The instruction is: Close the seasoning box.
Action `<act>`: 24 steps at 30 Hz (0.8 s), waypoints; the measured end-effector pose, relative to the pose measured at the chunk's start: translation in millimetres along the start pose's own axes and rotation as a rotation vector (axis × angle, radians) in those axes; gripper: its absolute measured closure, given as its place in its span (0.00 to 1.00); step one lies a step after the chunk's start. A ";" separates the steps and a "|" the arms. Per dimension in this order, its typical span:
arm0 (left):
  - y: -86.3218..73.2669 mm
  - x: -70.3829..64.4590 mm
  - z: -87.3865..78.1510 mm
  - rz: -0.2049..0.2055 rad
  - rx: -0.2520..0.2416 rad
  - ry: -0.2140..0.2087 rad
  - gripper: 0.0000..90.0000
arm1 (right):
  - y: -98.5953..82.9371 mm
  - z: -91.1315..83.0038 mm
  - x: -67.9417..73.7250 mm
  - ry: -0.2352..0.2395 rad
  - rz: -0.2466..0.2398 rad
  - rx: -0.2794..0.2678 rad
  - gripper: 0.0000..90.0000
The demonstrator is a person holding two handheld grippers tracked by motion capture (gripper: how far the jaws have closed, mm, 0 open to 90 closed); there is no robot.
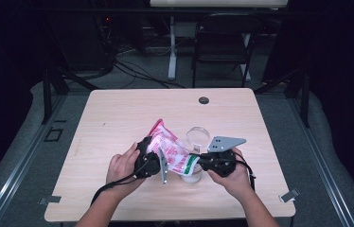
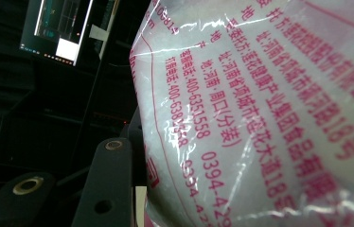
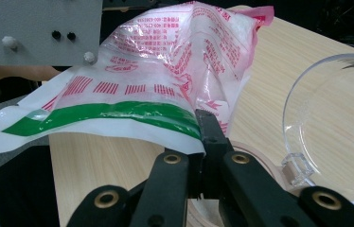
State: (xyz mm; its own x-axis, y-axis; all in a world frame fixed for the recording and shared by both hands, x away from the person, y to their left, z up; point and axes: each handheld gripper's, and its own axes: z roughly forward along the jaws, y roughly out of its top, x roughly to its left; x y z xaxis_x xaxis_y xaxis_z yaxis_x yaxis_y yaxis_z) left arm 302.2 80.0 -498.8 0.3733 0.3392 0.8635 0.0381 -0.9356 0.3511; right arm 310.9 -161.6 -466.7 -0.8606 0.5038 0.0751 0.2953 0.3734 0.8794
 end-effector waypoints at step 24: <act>4.3 1.8 -2.0 0.056 -0.012 0.061 0.67 | -4.5 -0.7 1.6 -0.016 -0.010 0.016 1.00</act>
State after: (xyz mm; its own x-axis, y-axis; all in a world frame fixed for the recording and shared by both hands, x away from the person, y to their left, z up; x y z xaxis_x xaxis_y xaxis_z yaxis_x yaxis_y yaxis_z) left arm 301.2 76.8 -495.0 0.3178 0.2922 0.9020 0.0075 -0.9521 0.3058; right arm 307.9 -163.0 -470.2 -0.8570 0.5121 0.0585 0.2932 0.3910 0.8724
